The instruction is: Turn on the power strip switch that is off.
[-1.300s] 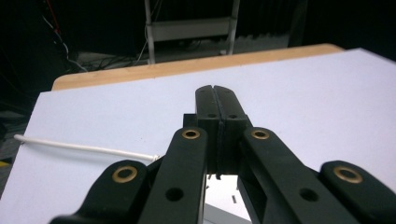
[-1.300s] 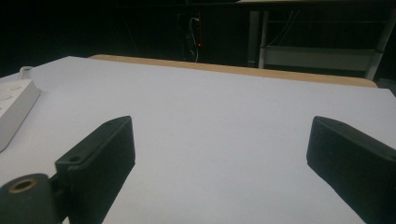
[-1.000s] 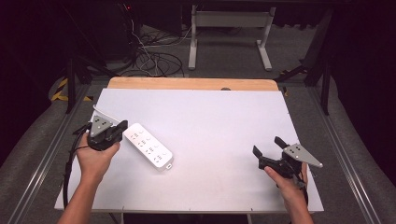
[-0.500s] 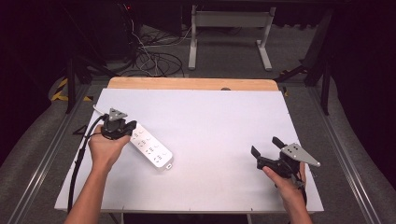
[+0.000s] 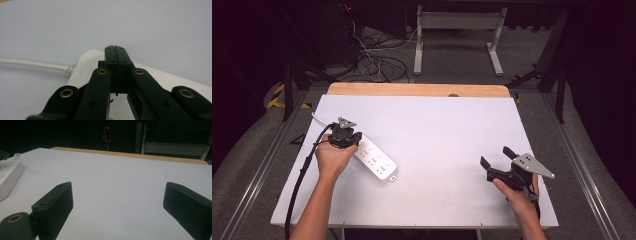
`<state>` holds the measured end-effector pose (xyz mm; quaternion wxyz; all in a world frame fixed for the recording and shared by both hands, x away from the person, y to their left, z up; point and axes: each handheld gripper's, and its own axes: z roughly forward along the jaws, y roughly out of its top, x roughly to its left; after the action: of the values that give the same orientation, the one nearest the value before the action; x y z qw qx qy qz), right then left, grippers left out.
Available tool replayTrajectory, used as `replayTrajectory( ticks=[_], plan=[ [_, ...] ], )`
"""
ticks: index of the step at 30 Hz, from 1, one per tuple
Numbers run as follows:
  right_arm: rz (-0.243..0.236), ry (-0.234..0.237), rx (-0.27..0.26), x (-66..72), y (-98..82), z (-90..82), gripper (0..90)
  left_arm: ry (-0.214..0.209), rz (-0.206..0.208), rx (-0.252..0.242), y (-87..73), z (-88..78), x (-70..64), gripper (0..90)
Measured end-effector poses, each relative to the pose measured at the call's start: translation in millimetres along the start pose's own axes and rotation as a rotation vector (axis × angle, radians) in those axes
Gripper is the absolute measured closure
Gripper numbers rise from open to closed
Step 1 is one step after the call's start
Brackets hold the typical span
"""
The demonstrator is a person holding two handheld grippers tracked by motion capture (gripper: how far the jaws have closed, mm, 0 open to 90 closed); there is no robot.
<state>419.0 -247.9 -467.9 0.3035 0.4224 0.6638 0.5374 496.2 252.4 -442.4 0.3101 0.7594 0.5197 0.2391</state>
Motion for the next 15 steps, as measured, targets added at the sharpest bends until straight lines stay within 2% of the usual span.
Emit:
replayTrajectory(
  ticks=[2, 5, 9, 15],
  plan=[
    [0.002, -0.003, 0.000, -0.4, -0.1, -0.2, 9.6, -0.010, 0.009, -0.008, 0.8, 1.7, -0.1, 89.9],
    [0.001, -0.004, 0.002, -0.3, -0.1, -0.1, 9.6, -0.008, 0.007, 0.007, 1.0, 6.7, -0.7, 89.9],
    [0.003, -0.001, 0.001, 0.1, 0.3, 0.1, 9.6, 0.026, 0.026, 0.051, -2.2, 12.9, -0.1, 89.9],
    [0.004, -0.002, 0.002, -0.4, 0.5, -0.7, 9.6, 0.011, 0.026, 0.026, -1.8, 13.1, -2.0, 89.9]
  ],
)
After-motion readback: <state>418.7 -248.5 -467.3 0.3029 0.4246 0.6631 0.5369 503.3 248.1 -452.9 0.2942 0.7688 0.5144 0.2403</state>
